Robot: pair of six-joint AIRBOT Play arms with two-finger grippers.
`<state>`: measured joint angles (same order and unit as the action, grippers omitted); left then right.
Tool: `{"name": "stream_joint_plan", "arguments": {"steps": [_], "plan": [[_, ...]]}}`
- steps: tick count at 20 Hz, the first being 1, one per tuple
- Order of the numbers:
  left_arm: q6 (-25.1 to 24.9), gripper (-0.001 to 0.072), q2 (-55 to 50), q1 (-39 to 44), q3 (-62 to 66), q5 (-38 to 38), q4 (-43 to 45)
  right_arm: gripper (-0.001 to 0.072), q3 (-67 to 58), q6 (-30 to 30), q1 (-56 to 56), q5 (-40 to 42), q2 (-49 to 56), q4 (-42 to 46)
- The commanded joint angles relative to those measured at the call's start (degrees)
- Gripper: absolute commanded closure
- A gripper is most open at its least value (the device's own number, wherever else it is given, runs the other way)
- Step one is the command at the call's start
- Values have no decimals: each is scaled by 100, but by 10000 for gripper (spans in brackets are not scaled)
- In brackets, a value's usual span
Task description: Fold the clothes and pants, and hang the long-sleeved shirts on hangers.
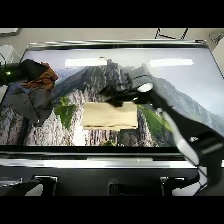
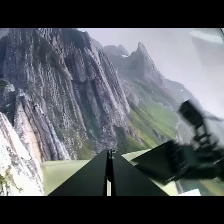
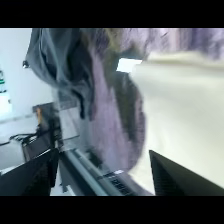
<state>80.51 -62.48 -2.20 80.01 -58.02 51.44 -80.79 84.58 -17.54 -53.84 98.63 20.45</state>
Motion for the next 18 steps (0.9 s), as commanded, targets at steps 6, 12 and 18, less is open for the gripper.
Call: {"name": "stream_joint_plan", "arguments": {"steps": [6,12,18], "plan": [[-17,676,76,59,-103,-111,129,86,813,1056,2050,-2339,-496,3919],[9,676,76,262,-103,-111,111,119,1069,-328,1829,-1600,339,1871],[11,675,72,424,-103,-98,111,425,1062,-918,1829,-1475,671,953]]}}
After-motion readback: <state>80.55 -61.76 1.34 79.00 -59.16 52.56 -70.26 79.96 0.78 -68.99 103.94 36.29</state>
